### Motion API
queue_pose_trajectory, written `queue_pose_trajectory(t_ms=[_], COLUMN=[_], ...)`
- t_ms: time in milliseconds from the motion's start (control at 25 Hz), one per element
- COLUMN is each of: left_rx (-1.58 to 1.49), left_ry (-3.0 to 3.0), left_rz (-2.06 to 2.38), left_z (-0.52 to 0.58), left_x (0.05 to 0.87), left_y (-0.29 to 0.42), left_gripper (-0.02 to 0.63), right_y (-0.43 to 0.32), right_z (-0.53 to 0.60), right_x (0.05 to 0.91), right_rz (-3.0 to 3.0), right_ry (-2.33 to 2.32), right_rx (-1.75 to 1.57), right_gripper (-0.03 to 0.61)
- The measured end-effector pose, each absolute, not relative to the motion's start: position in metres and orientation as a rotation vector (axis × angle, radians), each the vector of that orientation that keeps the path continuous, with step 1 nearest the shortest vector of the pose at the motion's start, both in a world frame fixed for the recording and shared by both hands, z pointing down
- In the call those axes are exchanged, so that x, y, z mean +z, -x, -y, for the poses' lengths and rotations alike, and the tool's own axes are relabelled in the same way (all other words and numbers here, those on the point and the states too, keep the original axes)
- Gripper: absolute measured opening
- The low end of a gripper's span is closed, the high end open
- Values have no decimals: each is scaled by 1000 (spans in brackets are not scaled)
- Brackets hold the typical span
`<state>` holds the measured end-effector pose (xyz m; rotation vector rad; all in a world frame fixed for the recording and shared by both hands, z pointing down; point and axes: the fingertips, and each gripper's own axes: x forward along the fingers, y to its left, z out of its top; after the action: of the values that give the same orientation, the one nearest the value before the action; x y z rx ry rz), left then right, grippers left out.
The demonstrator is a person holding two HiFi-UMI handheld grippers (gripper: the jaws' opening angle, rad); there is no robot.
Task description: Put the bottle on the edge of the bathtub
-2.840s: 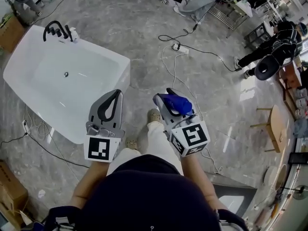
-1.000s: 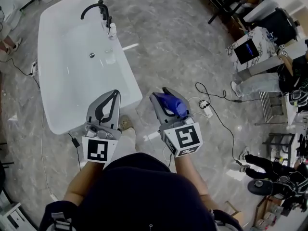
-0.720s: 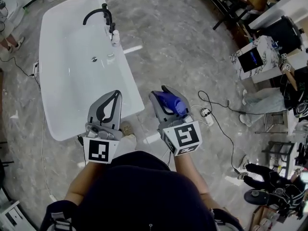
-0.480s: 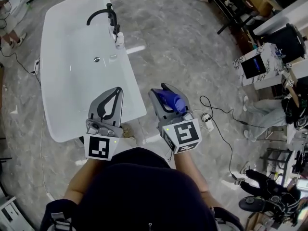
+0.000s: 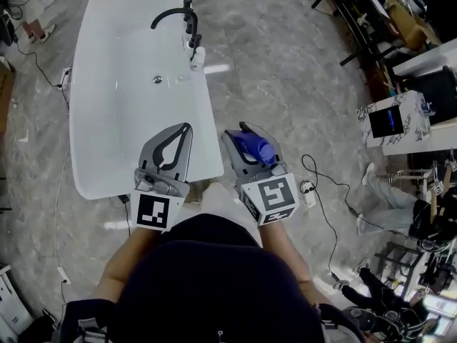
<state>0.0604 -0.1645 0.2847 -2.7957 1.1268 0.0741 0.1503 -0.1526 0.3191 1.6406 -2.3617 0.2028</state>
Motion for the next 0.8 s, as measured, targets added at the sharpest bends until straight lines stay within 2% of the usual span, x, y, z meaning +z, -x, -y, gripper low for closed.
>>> queue_pose_trajectory(t_ms=[800], left_rx=[3], left_ry=[2785], left_rz=[-1193], left_z=[178], left_x=[295], left_y=[-99], left_gripper=[2], right_y=[-187], right_z=[174], right_x=[341], right_rz=[2394], right_ry=[-1489], right_rx=[263], right_gripper=[141])
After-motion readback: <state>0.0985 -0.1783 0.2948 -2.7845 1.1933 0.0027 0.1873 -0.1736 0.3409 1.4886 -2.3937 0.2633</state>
